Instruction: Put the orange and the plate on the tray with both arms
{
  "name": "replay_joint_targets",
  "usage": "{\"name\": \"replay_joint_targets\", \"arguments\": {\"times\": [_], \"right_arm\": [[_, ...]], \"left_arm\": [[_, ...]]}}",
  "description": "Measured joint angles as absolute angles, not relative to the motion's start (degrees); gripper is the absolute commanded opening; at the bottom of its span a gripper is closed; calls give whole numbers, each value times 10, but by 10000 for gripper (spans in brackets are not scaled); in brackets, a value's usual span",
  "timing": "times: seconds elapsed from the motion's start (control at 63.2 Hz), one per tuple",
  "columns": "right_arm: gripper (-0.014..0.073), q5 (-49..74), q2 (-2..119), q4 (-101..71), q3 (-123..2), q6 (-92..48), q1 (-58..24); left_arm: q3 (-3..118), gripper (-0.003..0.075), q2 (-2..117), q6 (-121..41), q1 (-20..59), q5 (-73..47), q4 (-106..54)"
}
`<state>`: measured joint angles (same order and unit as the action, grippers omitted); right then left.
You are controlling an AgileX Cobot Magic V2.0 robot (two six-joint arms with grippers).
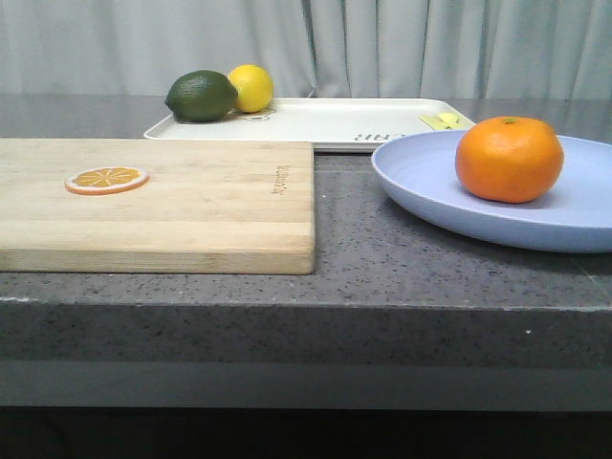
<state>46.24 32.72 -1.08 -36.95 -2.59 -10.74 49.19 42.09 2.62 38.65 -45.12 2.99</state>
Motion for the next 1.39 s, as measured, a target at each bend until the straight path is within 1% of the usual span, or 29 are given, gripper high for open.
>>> {"name": "replay_joint_targets", "arguments": {"times": [0.19, 0.348, 0.491, 0.665, 0.776, 0.886, 0.918, 1.076, 1.251, 1.393], "right_arm": [[544, 466, 327, -11, -366, 17, -107], [542, 477, 344, 0, -386, 99, -107], [542, 527, 399, 28, -440, 168, -107], [539, 599, 488, 51, -521, 182, -95], [493, 626, 546, 54, -564, 160, -63], [423, 638, 593, 45, -592, 131, -6], [416, 640, 603, 36, -596, 122, 11], [417, 646, 653, -61, -601, 40, 105], [417, 660, 720, -230, -601, -82, 186], [416, 662, 763, -318, -602, -134, 205]], "left_arm": [[491, 652, 415, 26, 386, -446, 34], [491, 652, 415, 26, 386, -445, 36], [491, 652, 415, 26, 386, -444, 36], [491, 652, 415, 26, 386, -443, 36], [491, 652, 415, 26, 386, -443, 36], [491, 652, 415, 26, 386, -443, 36], [491, 652, 415, 26, 386, -443, 36], [490, 652, 415, 26, 386, -443, 36], [490, 652, 415, 26, 386, -443, 36], [490, 652, 415, 26, 386, -443, 36]]}}
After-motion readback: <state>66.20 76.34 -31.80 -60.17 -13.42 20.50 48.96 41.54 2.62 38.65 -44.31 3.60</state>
